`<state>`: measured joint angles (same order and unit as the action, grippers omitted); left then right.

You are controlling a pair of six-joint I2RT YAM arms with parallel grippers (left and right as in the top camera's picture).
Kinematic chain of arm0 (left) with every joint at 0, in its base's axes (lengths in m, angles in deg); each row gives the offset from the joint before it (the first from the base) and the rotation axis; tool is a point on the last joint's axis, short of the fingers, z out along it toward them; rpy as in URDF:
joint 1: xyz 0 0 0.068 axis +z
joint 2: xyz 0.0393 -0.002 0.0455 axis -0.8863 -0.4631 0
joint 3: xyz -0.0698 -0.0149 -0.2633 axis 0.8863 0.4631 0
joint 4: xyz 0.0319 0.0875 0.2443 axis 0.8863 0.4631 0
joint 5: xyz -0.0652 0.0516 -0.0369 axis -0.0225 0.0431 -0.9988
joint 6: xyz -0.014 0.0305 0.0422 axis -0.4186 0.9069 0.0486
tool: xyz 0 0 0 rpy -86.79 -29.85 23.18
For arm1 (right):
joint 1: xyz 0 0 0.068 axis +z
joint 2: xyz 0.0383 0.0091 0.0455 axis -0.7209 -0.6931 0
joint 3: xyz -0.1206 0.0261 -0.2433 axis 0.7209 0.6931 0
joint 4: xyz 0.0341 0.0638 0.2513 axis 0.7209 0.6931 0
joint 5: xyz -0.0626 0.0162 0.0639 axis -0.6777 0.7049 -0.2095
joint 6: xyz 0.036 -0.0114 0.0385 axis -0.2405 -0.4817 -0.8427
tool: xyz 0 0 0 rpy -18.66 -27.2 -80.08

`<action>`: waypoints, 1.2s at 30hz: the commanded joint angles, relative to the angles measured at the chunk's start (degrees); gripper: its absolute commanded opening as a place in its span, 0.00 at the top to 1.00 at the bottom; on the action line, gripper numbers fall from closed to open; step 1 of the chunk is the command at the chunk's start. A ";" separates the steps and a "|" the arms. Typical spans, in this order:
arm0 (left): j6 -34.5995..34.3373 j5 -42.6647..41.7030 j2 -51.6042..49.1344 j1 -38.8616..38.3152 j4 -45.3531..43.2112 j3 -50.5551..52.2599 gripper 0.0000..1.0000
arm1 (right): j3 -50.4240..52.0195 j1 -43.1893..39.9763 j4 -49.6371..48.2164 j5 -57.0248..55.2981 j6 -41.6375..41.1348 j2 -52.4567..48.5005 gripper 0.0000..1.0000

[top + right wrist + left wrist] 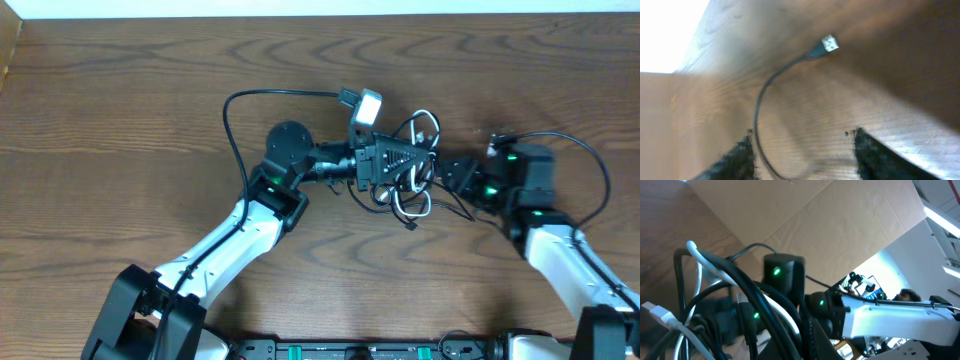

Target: Untangle cables

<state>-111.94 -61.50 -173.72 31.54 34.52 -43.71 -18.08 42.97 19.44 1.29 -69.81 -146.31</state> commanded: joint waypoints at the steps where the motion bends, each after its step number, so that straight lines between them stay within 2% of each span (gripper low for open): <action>1: -0.68 -4.26 1.07 1.51 -0.57 -0.74 0.92 | -0.46 -8.41 -0.39 21.22 13.64 4.55 0.33; 5: -0.66 -5.31 1.07 1.60 -0.59 -0.74 0.92 | -0.46 -14.82 -2.69 35.45 15.41 8.37 0.31; 7: -0.66 -5.16 1.07 1.60 -0.59 -0.74 0.92 | -0.46 -14.97 -3.76 41.51 15.37 10.21 0.30; 11: -0.68 -5.18 1.07 1.60 -0.59 -0.74 0.92 | -0.46 -10.08 -3.48 41.86 10.88 10.88 0.33; 14: -0.68 -5.18 1.07 1.60 -0.59 -0.74 0.92 | -0.46 -5.49 -3.41 39.60 9.77 10.88 0.40; 16: -0.74 -5.18 1.07 1.60 -0.59 -0.74 0.92 | -0.46 -2.45 -3.37 34.18 8.35 10.88 0.44; 19: -2.40 -5.20 1.09 1.60 -0.61 -0.74 0.92 | -0.46 0.22 -3.39 23.43 5.27 10.88 0.37; 24: -5.46 -5.20 1.09 1.60 -1.70 -0.74 0.92 | -0.46 6.25 -2.80 9.88 4.20 10.86 0.39; 27: -9.51 -5.77 1.09 1.55 -5.64 -0.74 0.92 | -0.46 10.21 -0.33 -3.23 4.04 10.86 0.53; 31: -15.32 -8.85 1.09 1.55 -16.74 -0.74 0.92 | -0.46 11.34 5.07 -19.34 -0.61 10.88 0.67; 34: -16.31 -10.75 1.09 1.55 -21.53 -0.74 0.92 | -0.46 10.69 7.74 -24.83 -0.94 10.88 0.71; 36: -16.31 -11.45 1.09 1.55 -21.57 -0.74 0.92 | -0.46 10.54 9.07 -27.36 -0.90 10.88 0.72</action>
<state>-125.53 -69.87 -174.55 33.03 15.37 -43.23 -19.26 54.29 25.93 -9.51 -69.20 -134.29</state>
